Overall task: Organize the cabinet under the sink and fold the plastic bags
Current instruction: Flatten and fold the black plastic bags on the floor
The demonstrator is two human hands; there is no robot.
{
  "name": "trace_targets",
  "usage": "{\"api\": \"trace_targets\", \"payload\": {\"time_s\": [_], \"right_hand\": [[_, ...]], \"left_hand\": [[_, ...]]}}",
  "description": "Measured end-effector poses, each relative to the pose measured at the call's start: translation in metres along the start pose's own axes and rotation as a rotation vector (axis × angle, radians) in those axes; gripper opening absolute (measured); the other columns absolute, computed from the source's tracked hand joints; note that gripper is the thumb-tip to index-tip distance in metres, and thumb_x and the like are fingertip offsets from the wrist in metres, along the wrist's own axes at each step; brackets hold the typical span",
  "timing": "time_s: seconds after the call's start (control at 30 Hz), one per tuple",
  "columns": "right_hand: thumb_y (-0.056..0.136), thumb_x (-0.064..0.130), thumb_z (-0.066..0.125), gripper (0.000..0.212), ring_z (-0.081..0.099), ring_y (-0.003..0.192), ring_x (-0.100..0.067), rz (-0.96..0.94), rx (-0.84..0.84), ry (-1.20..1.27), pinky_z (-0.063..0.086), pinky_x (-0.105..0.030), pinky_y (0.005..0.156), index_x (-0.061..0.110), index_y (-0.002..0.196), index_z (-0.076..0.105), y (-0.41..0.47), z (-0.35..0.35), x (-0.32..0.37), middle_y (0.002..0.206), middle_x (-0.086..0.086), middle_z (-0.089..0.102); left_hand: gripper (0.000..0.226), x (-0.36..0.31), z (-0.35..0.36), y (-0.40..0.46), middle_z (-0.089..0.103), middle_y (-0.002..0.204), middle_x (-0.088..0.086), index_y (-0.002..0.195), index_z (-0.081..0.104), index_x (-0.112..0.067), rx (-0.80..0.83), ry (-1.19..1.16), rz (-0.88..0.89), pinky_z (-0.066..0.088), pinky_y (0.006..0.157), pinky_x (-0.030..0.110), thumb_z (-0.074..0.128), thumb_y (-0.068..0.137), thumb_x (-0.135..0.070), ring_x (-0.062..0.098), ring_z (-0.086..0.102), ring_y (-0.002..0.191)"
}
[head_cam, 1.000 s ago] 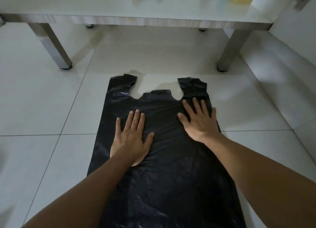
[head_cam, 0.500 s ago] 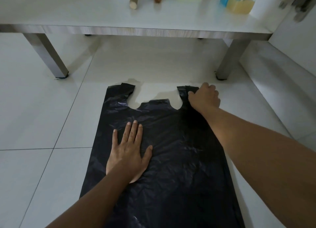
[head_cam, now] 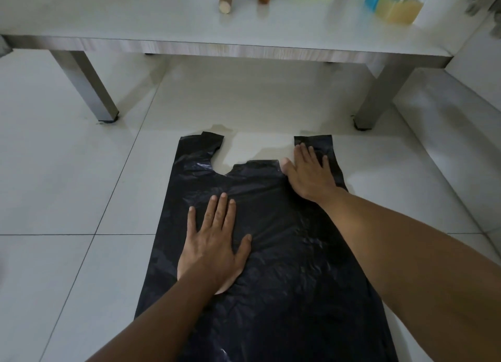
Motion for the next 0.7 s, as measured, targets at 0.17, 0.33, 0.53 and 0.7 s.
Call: {"api": "trace_targets", "payload": {"time_s": [0.17, 0.33, 0.53, 0.7], "right_hand": [[0.099, 0.017, 0.034, 0.048, 0.036, 0.141, -0.033, -0.034, -0.56, 0.377, 0.02, -0.053, 0.12, 0.002, 0.144, 0.042, -0.054, -0.043, 0.026, 0.149, -0.015, 0.044], [0.103, 0.037, 0.017, 0.057, 0.001, 0.152, -0.027, -0.005, -0.146, -0.002, 0.003, -0.049, 0.123, 0.022, 0.157, 0.012, -0.1, 0.031, 0.063, 0.165, -0.006, 0.005], [0.089, 0.058, -0.007, 0.076, 0.0, 0.152, -0.028, 0.016, -0.15, -0.158, -0.001, -0.053, 0.121, 0.026, 0.157, 0.003, -0.098, 0.04, 0.061, 0.165, -0.007, 0.0], [0.092, 0.058, -0.003, 0.072, -0.002, 0.152, -0.029, 0.032, -0.134, -0.185, 0.001, -0.054, 0.121, 0.027, 0.157, 0.0, -0.098, 0.042, 0.06, 0.165, -0.006, 0.0]], "left_hand": [[0.077, -0.002, -0.002, 0.0, -0.029, 0.157, 0.0, 0.151, -0.022, -0.019, 0.025, 0.02, -0.001, -0.012, 0.118, 0.05, -0.001, 0.092, -0.063, 0.016, -0.03, 0.143], [0.074, -0.001, 0.0, 0.001, -0.029, 0.157, 0.001, 0.15, -0.022, -0.016, 0.05, 0.025, -0.006, -0.01, 0.118, 0.051, 0.002, 0.094, -0.057, 0.016, -0.029, 0.144], [0.081, 0.001, -0.005, 0.003, -0.015, 0.161, -0.001, 0.154, -0.007, -0.017, 0.078, -0.064, 0.028, -0.009, 0.12, 0.045, -0.006, 0.079, -0.048, 0.013, -0.017, 0.148], [0.051, 0.03, -0.055, 0.047, 0.046, 0.142, 0.005, 0.131, 0.056, -0.015, -0.217, -0.165, 0.02, 0.025, 0.112, 0.038, 0.037, 0.088, -0.033, 0.023, 0.038, 0.132]]}}
Point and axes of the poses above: each hand's wrist, its own y-axis towards the middle knuckle, its own z-axis out of the palm, x = y × z, the point moved 8 cm from there along y, towards the middle knuckle
